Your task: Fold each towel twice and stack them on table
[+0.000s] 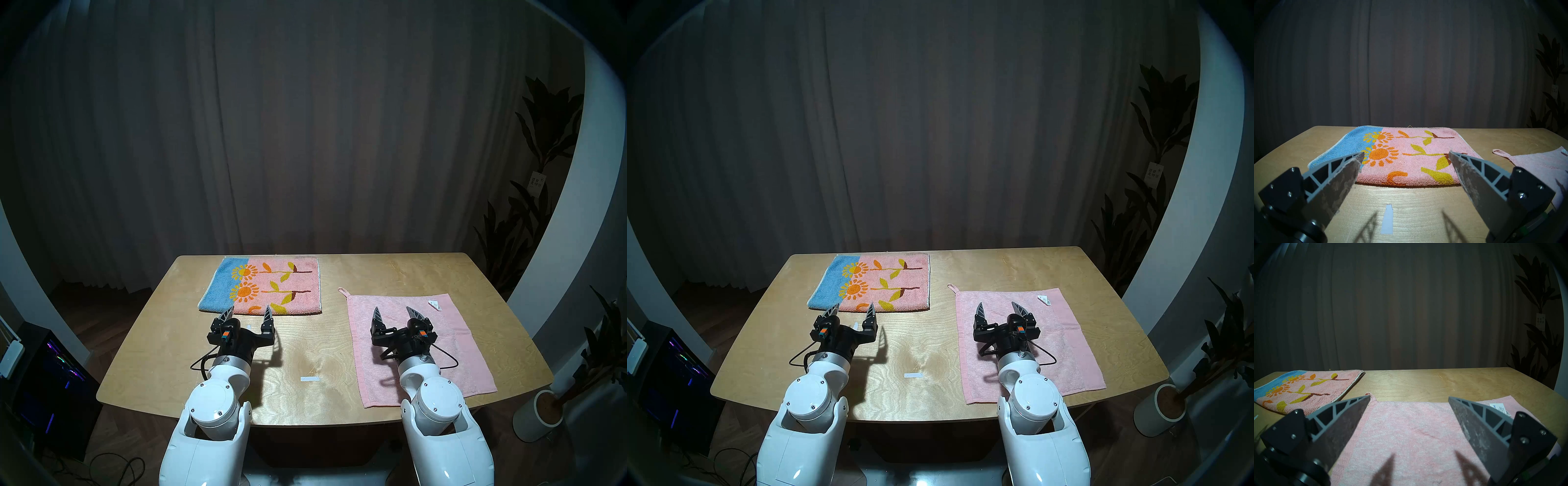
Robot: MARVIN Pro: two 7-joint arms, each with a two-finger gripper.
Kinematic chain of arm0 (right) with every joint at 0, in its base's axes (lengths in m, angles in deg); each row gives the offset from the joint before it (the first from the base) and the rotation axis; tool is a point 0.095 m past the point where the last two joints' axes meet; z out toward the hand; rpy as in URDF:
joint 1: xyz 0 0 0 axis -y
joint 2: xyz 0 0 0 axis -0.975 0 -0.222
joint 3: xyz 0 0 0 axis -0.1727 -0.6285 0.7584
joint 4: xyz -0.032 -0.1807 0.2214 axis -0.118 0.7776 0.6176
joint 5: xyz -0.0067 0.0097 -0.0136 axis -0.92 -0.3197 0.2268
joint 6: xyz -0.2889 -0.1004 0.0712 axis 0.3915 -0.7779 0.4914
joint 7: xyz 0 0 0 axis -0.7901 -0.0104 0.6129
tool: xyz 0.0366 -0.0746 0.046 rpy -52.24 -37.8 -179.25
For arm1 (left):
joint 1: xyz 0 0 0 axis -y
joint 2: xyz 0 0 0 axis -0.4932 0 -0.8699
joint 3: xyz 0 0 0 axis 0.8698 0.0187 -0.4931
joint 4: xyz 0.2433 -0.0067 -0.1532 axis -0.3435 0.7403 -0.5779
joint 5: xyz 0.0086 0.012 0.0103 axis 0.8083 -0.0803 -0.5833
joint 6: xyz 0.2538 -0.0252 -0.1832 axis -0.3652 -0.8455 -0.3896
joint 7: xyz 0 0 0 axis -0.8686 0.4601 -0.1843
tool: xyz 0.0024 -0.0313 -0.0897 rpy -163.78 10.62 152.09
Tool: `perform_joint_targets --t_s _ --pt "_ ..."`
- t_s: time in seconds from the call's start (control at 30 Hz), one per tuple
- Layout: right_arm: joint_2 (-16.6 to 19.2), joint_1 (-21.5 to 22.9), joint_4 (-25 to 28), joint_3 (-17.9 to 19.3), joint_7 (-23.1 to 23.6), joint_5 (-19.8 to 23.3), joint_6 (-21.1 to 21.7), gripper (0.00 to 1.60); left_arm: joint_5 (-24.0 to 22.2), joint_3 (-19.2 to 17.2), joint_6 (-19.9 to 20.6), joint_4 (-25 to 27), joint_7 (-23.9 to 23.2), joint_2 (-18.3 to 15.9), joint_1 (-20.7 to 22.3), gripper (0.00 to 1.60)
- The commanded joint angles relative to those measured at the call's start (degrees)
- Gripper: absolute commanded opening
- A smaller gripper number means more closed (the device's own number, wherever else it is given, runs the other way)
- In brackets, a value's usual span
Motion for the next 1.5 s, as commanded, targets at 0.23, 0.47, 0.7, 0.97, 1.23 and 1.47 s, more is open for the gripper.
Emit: perform_joint_targets --t_s 0.23,0.47,0.7,0.97,1.23,1.47 --pt "0.0 0.1 1.1 0.0 0.0 0.0 -0.1 1.6 0.0 0.0 -0.1 1.0 0.0 0.0 0.2 1.6" --pt "0.0 0.1 1.1 0.0 0.0 0.0 -0.1 1.6 0.0 0.0 -0.1 1.0 0.0 0.0 0.2 1.6" --pt "-0.3 0.4 1.5 0.3 1.7 2.6 0.4 1.6 -3.2 -0.9 -0.1 1.7 -2.0 0.1 -0.1 1.6" --pt "-0.6 1.8 4.3 -1.0 1.4 9.9 6.0 1.6 -13.4 -5.0 2.1 5.7 -4.3 2.4 -0.9 1.6" --pt "-0.8 3.8 6.2 -1.4 0.3 20.0 13.4 1.6 -22.9 -7.1 3.9 5.9 -4.5 3.1 -0.4 1.6" --pt "-0.8 5.0 7.2 -1.7 -0.9 26.2 18.1 1.6 -29.5 -9.0 5.4 5.9 -4.9 3.7 -0.4 1.6"
